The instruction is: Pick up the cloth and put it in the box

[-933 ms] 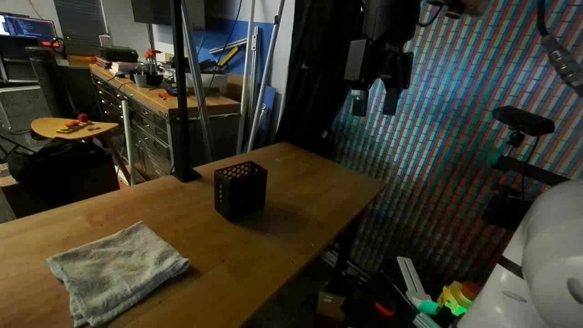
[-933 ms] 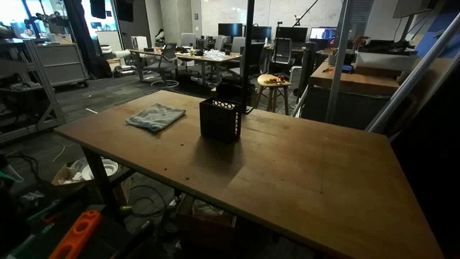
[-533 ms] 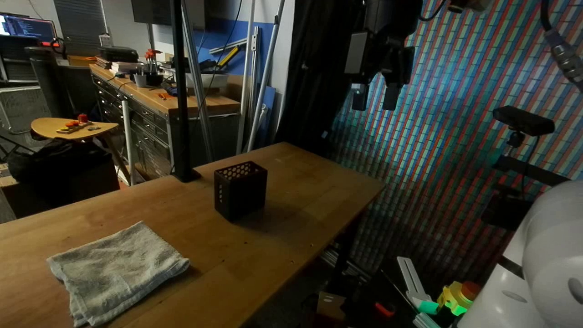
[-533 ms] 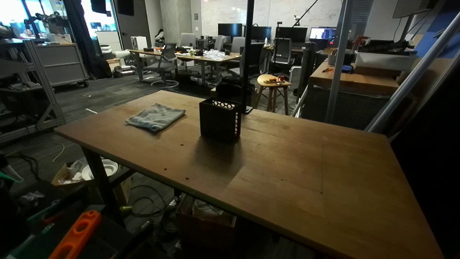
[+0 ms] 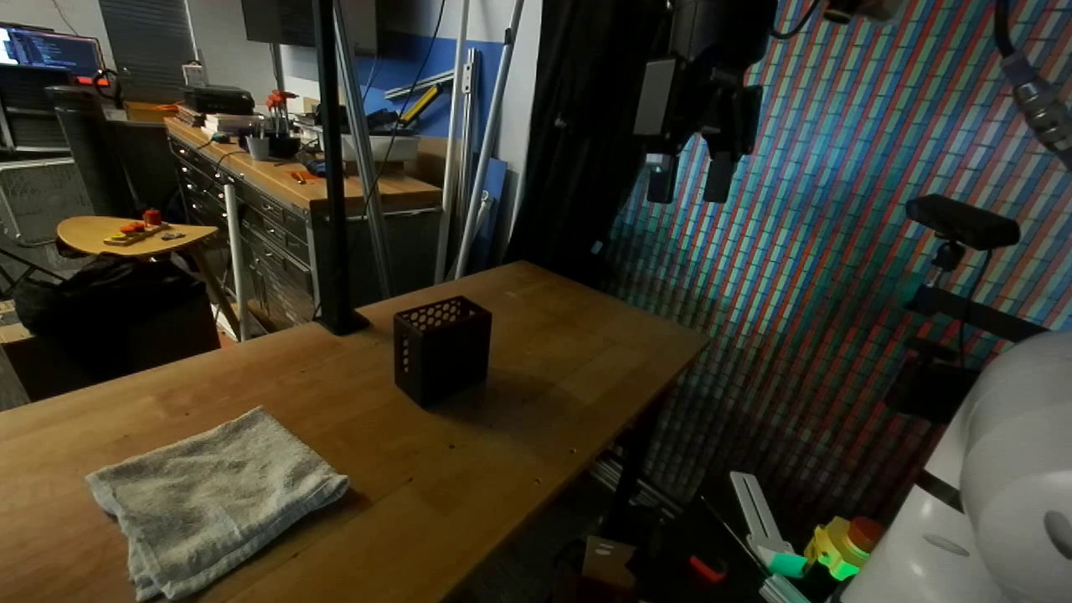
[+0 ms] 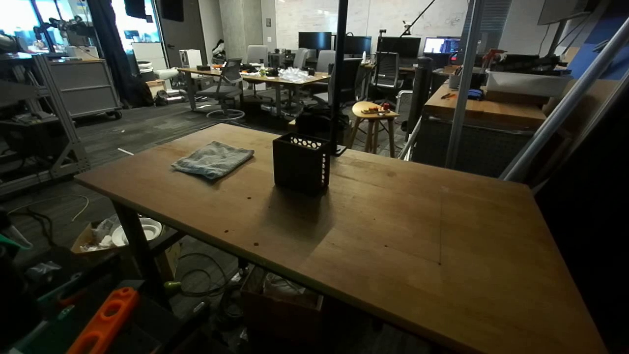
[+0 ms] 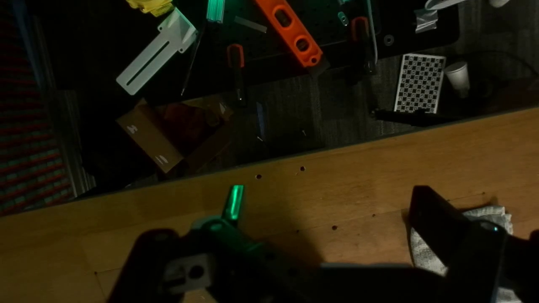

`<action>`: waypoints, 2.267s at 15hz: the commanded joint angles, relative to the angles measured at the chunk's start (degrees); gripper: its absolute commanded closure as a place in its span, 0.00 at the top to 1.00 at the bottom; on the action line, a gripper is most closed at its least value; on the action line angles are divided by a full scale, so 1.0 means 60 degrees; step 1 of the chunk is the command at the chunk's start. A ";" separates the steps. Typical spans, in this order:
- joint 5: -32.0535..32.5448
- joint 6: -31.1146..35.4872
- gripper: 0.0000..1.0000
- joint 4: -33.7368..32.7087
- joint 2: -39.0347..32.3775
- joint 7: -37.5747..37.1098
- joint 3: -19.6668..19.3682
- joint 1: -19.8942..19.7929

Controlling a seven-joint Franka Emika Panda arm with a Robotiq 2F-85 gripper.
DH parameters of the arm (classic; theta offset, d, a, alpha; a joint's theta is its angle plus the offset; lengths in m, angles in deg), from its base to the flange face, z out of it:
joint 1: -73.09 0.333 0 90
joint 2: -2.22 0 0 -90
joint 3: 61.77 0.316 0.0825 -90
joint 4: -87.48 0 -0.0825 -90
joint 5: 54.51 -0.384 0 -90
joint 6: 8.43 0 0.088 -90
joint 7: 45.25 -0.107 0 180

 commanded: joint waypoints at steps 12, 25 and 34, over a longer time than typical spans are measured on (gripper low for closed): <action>-0.0075 0.2915 1.00 -0.1415 -0.2979 0.0198 0.1026 0.1164; 0.0440 0.3662 1.00 -0.4623 -0.6844 -0.0290 0.2454 0.2287; 0.1577 0.4712 1.00 -0.7309 -0.9640 -0.1068 0.2529 0.3115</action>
